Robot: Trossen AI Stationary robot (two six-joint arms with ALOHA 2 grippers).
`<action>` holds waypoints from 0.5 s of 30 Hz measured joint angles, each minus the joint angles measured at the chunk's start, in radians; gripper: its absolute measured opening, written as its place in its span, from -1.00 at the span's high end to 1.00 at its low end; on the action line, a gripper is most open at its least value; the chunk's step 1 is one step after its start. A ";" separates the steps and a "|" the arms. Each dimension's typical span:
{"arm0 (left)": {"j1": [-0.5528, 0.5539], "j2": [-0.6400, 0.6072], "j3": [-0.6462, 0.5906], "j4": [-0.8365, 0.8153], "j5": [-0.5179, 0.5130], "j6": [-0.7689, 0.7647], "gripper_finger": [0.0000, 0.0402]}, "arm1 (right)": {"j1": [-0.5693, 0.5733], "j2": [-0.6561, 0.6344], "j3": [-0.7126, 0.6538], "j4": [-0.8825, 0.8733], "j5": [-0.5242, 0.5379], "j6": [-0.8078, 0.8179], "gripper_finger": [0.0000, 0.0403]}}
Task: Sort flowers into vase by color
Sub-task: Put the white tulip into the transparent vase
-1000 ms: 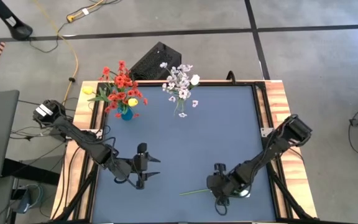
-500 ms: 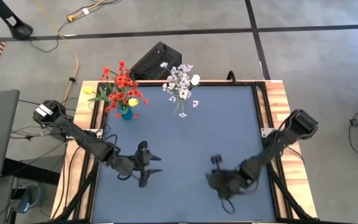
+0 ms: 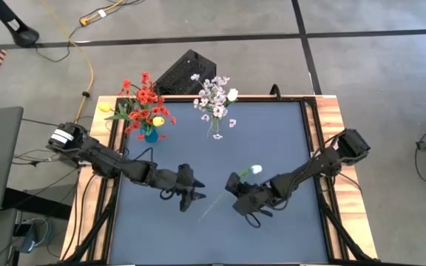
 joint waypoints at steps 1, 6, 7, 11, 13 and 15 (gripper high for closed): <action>0.013 0.000 0.000 -0.001 0.006 -0.009 -0.04 | -0.002 0.008 0.000 0.026 0.013 -0.025 0.91; 0.062 0.013 0.000 -0.014 0.046 -0.060 -0.04 | -0.025 0.011 0.002 0.132 0.033 -0.164 0.91; 0.072 0.024 0.000 -0.013 0.057 -0.078 -0.04 | -0.031 0.011 0.002 0.145 0.037 -0.185 0.91; 0.098 0.104 0.000 0.110 0.165 -0.120 -0.04 | -0.061 0.011 0.002 0.193 0.029 -0.248 0.91; 0.105 0.150 -0.001 0.165 0.216 -0.127 -0.04 | -0.075 0.011 0.002 0.199 0.029 -0.261 0.91; 0.112 0.185 -0.001 0.208 0.227 -0.128 -0.04 | -0.084 0.011 0.002 0.202 0.030 -0.265 0.91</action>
